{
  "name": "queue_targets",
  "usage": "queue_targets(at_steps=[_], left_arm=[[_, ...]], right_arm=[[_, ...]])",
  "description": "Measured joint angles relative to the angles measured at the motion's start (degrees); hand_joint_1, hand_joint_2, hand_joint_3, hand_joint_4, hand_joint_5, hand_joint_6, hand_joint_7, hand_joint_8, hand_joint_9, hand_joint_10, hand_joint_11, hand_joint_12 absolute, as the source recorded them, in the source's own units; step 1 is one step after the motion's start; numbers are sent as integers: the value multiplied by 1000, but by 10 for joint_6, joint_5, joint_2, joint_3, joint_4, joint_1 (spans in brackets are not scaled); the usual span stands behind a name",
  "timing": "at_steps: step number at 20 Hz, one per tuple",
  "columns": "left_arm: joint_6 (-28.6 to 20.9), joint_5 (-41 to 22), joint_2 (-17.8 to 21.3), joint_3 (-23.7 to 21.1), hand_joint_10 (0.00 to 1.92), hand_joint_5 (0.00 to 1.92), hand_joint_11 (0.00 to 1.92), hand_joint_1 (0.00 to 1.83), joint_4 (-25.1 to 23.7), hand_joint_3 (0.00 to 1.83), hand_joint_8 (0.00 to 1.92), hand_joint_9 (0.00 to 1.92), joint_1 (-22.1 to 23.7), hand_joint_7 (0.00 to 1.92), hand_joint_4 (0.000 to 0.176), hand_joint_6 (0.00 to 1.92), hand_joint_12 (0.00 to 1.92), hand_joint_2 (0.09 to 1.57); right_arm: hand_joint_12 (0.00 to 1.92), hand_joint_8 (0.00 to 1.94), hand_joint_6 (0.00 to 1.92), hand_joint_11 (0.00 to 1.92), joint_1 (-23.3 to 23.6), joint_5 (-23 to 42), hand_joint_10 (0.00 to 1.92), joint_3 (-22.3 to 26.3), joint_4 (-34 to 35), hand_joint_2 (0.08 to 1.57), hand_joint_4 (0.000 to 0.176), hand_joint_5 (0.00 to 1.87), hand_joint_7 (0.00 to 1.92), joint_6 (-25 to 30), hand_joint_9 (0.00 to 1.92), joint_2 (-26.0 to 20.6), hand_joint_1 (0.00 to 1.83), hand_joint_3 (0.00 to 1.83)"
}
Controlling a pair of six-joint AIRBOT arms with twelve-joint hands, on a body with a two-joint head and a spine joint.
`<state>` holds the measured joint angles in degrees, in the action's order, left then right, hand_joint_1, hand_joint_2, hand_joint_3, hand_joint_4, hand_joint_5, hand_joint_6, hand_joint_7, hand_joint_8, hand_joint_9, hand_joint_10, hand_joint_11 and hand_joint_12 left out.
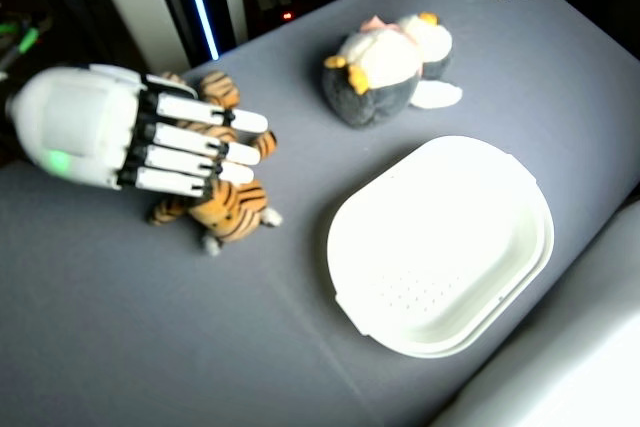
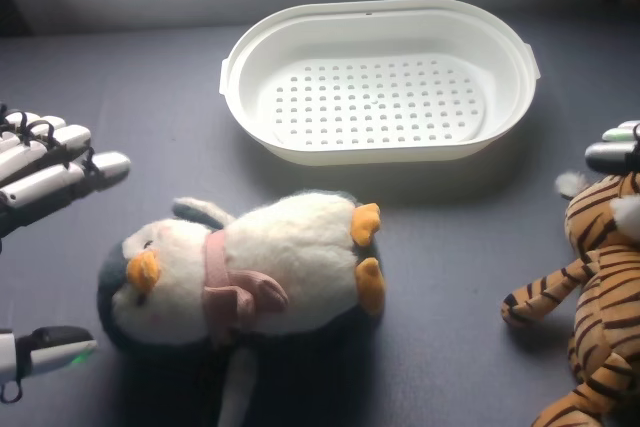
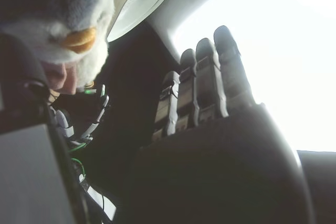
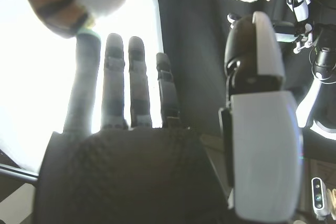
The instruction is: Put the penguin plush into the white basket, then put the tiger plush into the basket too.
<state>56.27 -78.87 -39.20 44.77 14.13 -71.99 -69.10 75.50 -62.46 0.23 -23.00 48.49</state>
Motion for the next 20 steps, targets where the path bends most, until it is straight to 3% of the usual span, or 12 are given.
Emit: queue_targets(at_steps=[4, 6, 7, 9, 10, 12, 13, 15, 16, 17, 19, 20], left_arm=[[0, 28, -8, 12, 5, 274, 0, 590, -17, 0, 0, 207, 27, 193, 150, 0, 629, 888], [0, 79, -31, 32, 2, 219, 0, 565, -35, 0, 1, 194, 69, 133, 171, 0, 724, 835], [1, 105, -43, 44, 7, 208, 0, 641, -45, 0, 2, 213, 92, 133, 163, 1, 895, 789], [0, 168, -68, 67, 3, 171, 0, 705, -67, 0, 1, 220, 136, 118, 174, 0, 798, 728], [1, 187, -76, 74, 1, 201, 0, 742, -73, 0, 1, 201, 149, 116, 147, 5, 834, 707], [9, 240, -97, 89, 8, 148, 0, 721, -87, 0, 4, 231, 178, 111, 175, 1, 947, 693], [21, 258, -103, 92, 12, 155, 0, 732, -88, 7, 6, 266, 186, 150, 158, 1, 946, 760], [47, 292, -108, 96, 79, 480, 276, 1162, -85, 5, 51, 610, 198, 583, 23, 14, 925, 945], [47, 298, -111, 101, 944, 853, 623, 1429, -80, 3, 652, 901, 198, 937, 0, 10, 1178, 1038], [45, 300, -111, 101, 987, 1052, 900, 1312, -72, 0, 1045, 1046, 198, 1011, 0, 420, 1327, 1081], [32, 280, -108, 101, 1133, 1029, 988, 1363, -70, 3, 1077, 1070, 199, 941, 0, 666, 1321, 1090], [0, 262, -96, 94, 1348, 940, 1009, 1253, -88, 2, 1434, 977, 198, 853, 0, 805, 1620, 1164]], right_arm=[[291, 1, 1, 155, 1, 0, 1, 0, 0, 1053, 91, 390, 287, 0, 245, 0, 679, 1], [281, 0, 0, 164, 4, 0, 2, 0, -1, 1058, 95, 369, 281, 0, 246, 0, 697, 2], [275, 3, 0, 166, 4, 0, 3, 0, -1, 1054, 97, 360, 288, 0, 250, 0, 712, 0], [226, 0, 1, 180, 4, 0, 0, 0, -3, 1066, 98, 353, 296, 0, 254, 0, 709, 0], [221, 0, 0, 198, 4, 0, 2, 0, -4, 1068, 105, 349, 297, 0, 260, 0, 691, 0], [219, 1, 0, 203, 4, 0, 1, 0, -4, 1069, 104, 347, 300, 0, 259, 0, 669, 0], [216, 1, 0, 199, 4, 0, 0, 0, -4, 1071, 105, 344, 301, 1, 256, 0, 644, 1], [224, 6, 2, 233, 3, 0, 10, 0, -5, 1083, 88, 348, 316, 1, 284, 0, 608, 5], [202, 0, 0, 255, 3, 0, 2, 0, -5, 1097, 80, 345, 319, 2, 298, 0, 615, 0], [198, 0, 2, 263, 3, 0, 1, 0, -5, 1107, 78, 349, 320, 2, 303, 0, 617, 2], [155, 0, 0, 294, 3, -1, 0, 0, -5, 1121, 79, 360, 321, 2, 311, 0, 648, 1], [154, 2, 0, 319, 3, 0, 4, 0, -5, 1138, 75, 357, 327, 3, 326, 0, 617, 6]])
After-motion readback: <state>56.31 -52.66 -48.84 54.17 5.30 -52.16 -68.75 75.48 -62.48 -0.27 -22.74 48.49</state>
